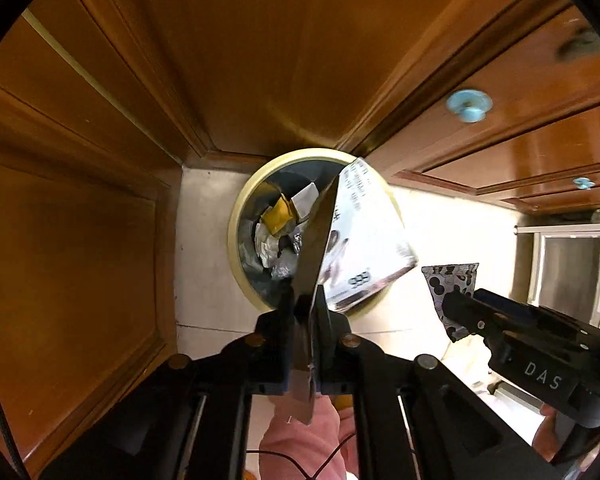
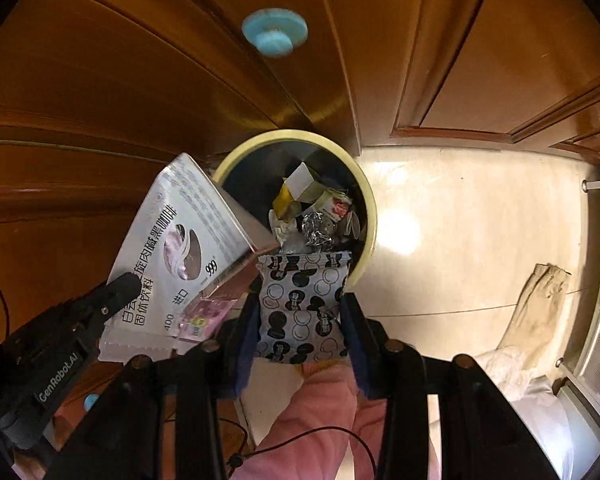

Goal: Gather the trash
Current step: 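Lift and carry the coffee carton and dotted wrapper down over the bin, then open both grippers over the bin, dropping the carton and wrapper inside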

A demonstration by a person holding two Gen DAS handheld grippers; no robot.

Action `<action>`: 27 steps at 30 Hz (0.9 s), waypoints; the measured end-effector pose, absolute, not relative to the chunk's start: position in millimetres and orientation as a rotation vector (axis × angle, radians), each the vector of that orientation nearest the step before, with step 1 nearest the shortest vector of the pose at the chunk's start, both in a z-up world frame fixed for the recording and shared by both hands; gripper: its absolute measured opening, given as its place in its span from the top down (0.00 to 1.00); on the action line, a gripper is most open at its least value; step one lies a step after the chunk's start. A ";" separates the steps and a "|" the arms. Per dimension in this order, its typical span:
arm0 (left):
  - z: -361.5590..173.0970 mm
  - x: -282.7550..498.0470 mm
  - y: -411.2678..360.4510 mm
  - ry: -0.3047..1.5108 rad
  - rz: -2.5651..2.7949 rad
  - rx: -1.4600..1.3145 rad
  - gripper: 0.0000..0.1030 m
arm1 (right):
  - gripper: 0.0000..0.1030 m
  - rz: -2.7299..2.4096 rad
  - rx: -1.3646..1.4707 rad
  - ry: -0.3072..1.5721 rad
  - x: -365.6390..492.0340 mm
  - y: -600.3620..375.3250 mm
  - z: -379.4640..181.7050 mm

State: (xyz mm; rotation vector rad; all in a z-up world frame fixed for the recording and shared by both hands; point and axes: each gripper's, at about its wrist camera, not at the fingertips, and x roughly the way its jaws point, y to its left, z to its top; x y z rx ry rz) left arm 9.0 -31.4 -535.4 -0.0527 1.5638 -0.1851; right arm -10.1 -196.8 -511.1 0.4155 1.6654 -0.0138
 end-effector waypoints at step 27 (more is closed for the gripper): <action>-523.8 22.0 -13.5 1.485 -0.148 -0.027 0.35 | 0.49 0.007 0.389 1.548 -1.6 -189.4 -503.6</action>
